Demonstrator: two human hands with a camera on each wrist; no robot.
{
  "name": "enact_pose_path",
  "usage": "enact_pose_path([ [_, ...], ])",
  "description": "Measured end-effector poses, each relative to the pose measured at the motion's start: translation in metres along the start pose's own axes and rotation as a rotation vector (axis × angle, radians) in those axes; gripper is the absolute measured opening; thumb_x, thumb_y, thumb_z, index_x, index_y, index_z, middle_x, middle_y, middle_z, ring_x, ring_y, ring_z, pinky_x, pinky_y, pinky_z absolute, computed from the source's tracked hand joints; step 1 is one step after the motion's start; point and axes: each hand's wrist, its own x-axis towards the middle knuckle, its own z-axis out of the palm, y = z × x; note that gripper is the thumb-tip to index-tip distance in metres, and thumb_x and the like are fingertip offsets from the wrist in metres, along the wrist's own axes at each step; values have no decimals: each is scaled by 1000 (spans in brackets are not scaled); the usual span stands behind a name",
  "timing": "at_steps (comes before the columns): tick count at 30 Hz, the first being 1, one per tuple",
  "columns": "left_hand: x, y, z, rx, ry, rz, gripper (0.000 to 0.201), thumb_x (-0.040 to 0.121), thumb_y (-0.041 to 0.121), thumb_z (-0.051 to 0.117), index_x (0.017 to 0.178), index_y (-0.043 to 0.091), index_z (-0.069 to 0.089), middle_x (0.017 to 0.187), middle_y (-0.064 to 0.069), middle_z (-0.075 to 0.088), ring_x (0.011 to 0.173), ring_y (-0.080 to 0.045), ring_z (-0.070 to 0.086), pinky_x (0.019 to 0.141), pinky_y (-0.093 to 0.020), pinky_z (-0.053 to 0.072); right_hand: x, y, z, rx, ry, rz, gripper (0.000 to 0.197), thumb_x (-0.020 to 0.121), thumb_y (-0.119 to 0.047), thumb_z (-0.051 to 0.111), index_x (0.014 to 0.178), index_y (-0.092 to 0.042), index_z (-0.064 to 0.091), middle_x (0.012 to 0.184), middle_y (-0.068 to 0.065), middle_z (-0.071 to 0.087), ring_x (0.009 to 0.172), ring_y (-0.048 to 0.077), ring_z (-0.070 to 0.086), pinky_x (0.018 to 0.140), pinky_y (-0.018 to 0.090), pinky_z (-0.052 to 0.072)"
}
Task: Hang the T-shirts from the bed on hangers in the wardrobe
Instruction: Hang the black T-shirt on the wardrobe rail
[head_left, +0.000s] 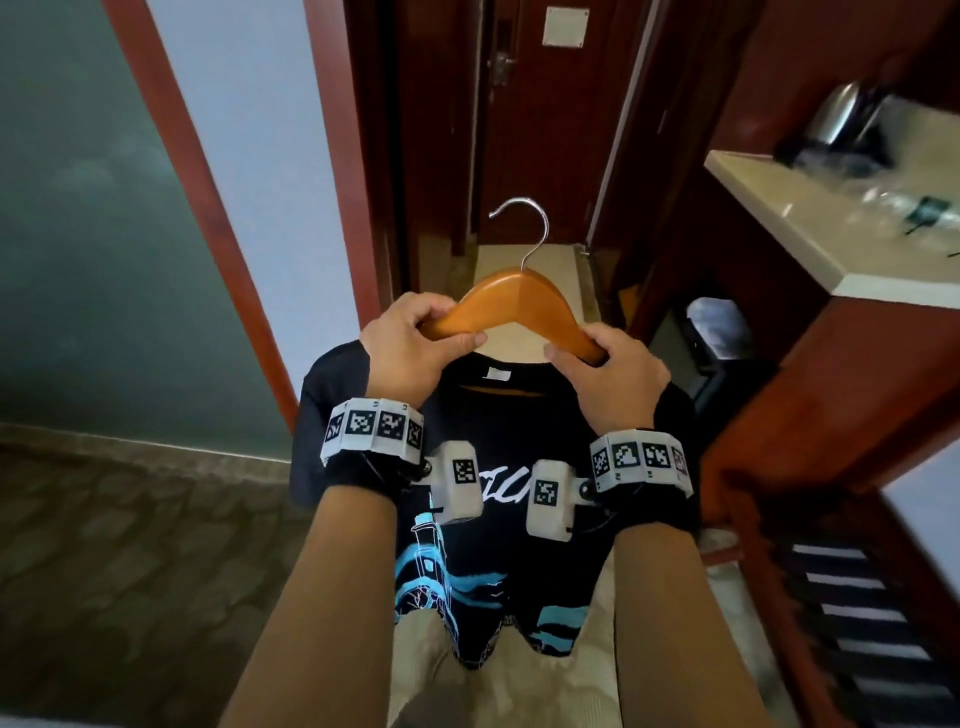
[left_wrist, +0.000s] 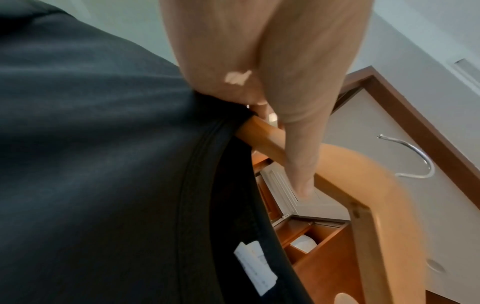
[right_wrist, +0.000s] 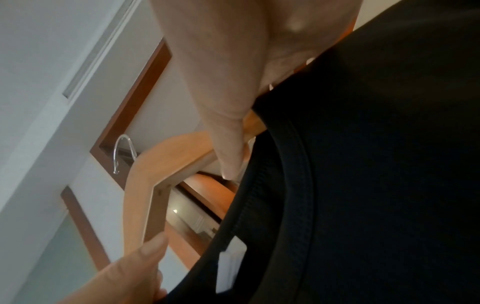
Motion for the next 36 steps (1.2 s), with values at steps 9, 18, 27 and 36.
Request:
enact_pose_path([
  [9, 190, -29, 97, 9, -104, 57, 43, 56, 60, 78, 89, 35, 69, 94, 14, 66, 93, -8, 62, 93, -45, 49, 171, 44, 57, -58, 149, 116, 32, 79, -58, 73, 102, -36, 73, 100, -8, 64, 109, 22, 56, 106, 53, 31],
  [18, 324, -63, 184, 92, -178, 117, 30, 61, 58, 77, 86, 44, 65, 95, 11, 64, 91, -13, 61, 90, -49, 49, 303, 104, 110, -11, 202, 130, 31, 77, -56, 75, 101, -35, 74, 91, -14, 60, 96, 16, 60, 102, 55, 37],
  [27, 476, -94, 307, 90, -197, 87, 28, 71, 42, 82, 91, 29, 70, 93, 8, 66, 90, -13, 62, 86, -43, 51, 484, 187, 154, -30, 143, 112, 19, 83, -52, 71, 95, -37, 70, 86, -13, 64, 90, 6, 54, 100, 42, 23],
  [36, 628, -104, 412, 21, -142, 57, 27, 65, 39, 84, 83, 28, 68, 83, 7, 67, 80, -14, 63, 81, -43, 53, 671, 246, 186, -8, 82, 69, 17, 84, -45, 72, 99, -37, 72, 96, -12, 62, 107, 19, 54, 107, 50, 25],
])
